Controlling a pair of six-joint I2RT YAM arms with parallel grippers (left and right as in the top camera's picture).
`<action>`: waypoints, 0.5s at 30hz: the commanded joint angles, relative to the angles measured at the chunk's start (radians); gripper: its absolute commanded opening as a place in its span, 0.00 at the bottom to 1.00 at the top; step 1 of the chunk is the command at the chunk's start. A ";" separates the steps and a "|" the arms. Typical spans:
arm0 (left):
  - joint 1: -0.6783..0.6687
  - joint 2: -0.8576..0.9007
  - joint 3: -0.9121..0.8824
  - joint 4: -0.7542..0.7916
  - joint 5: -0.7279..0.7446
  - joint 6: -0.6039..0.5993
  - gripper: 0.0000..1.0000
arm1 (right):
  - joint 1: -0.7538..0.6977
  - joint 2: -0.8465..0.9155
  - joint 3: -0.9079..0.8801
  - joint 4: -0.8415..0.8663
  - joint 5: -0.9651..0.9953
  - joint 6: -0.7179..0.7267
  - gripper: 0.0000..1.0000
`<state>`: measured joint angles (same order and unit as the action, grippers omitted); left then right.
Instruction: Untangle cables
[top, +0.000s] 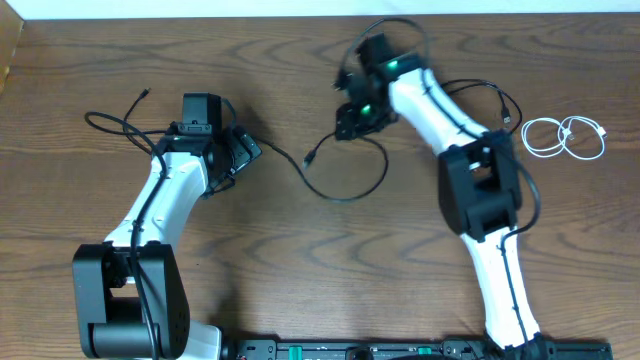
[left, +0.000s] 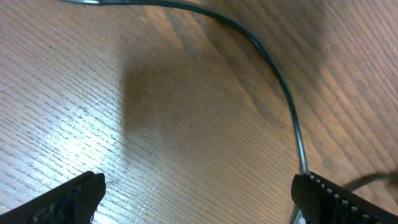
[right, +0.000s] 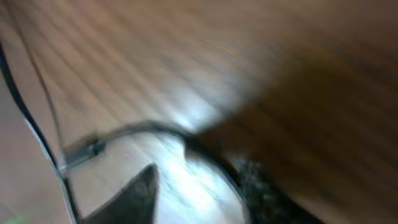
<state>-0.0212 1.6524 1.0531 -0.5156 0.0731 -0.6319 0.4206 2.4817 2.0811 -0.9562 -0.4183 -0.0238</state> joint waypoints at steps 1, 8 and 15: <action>0.002 -0.006 -0.007 -0.002 -0.006 -0.001 1.00 | 0.076 0.029 -0.060 0.041 0.102 -0.007 0.24; 0.002 -0.006 -0.007 -0.002 -0.006 -0.001 1.00 | 0.120 0.029 -0.060 0.095 0.204 -0.007 0.22; 0.002 -0.006 -0.007 -0.002 -0.006 -0.001 1.00 | 0.128 0.029 -0.061 0.223 -0.141 -0.007 0.62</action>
<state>-0.0212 1.6524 1.0531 -0.5159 0.0731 -0.6315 0.5442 2.4756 2.0514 -0.7532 -0.3943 -0.0345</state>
